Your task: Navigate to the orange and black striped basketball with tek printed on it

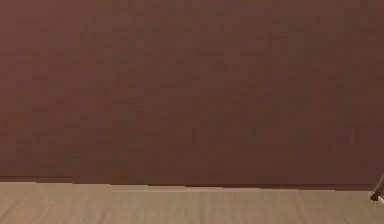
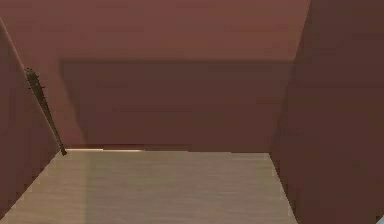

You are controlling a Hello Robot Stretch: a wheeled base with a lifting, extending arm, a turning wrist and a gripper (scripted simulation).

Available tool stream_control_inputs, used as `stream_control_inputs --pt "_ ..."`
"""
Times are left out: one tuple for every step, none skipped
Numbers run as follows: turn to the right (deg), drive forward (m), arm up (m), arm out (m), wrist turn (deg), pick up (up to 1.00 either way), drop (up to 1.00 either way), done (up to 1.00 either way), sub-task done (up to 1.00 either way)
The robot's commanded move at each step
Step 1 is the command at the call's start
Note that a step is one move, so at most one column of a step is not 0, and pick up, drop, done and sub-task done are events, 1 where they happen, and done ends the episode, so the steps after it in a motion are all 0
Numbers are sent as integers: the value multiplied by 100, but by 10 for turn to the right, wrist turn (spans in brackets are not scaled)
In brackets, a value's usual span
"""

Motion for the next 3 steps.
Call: stream_control_inputs --pt "0 20 0 0 0 0 0 0 0" --pt "90 0 0 0 0 0 0 0 0" --pt "0 15 0 0 0 0 0 0 0"
